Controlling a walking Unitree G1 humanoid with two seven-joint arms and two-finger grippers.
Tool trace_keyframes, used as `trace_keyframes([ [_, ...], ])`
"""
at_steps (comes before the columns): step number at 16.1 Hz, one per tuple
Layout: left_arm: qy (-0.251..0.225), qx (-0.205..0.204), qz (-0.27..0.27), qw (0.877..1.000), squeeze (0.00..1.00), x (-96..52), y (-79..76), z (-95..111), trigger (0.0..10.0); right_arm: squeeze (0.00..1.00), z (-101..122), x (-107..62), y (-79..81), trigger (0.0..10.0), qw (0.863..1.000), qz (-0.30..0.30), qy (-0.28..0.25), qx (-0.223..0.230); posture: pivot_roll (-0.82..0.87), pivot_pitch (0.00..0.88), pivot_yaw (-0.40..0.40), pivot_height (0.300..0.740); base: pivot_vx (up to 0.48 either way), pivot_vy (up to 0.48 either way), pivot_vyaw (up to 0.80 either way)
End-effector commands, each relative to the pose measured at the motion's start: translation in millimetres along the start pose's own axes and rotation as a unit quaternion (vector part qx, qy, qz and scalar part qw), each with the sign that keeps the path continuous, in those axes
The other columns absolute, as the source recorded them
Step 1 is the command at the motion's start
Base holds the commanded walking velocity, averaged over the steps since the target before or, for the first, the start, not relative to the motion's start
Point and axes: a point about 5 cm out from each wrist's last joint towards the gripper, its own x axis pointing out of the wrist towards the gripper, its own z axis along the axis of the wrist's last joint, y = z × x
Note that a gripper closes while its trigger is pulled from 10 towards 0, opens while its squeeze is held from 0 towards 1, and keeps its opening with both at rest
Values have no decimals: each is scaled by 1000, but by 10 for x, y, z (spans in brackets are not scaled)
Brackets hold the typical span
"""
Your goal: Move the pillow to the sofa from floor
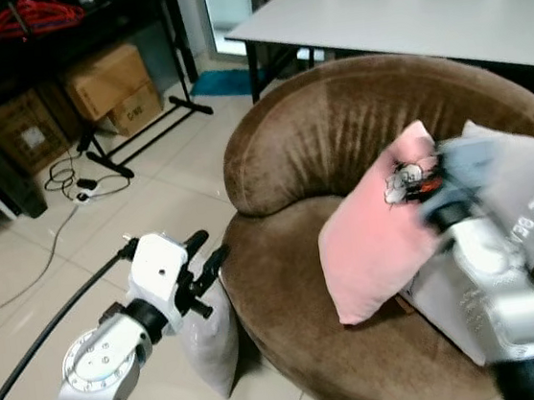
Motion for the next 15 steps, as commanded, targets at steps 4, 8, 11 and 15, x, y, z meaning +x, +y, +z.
trace_keyframes([
  [4, 6, 12, 78, 997, 0, -57, 94, 3, 10000, 1000, -133, -55, 208, 10000, 997, 7, 58, 43, -36, 0, 17, 740, 0, 400, 0],
  [8, 4, 13, 99, 995, 0, -46, 116, 16, 10000, 1000, -201, -93, 197, 10000, 994, 14, 100, 46, -38, 0, 16, 740, 0, 420, 0],
  [11, 4, 12, 106, 994, 0, -50, 105, 22, 10000, 0, -250, -113, 218, 10000, 990, 14, 126, 61, -34, 0, 15, 740, 0, 417, 0],
  [15, 4, 9, 114, 993, 0, -50, 100, 26, 10000, 0, -248, -99, 242, 10000, 989, 19, 135, 56, -33, 0, 10, 740, 0, 419, 0],
])
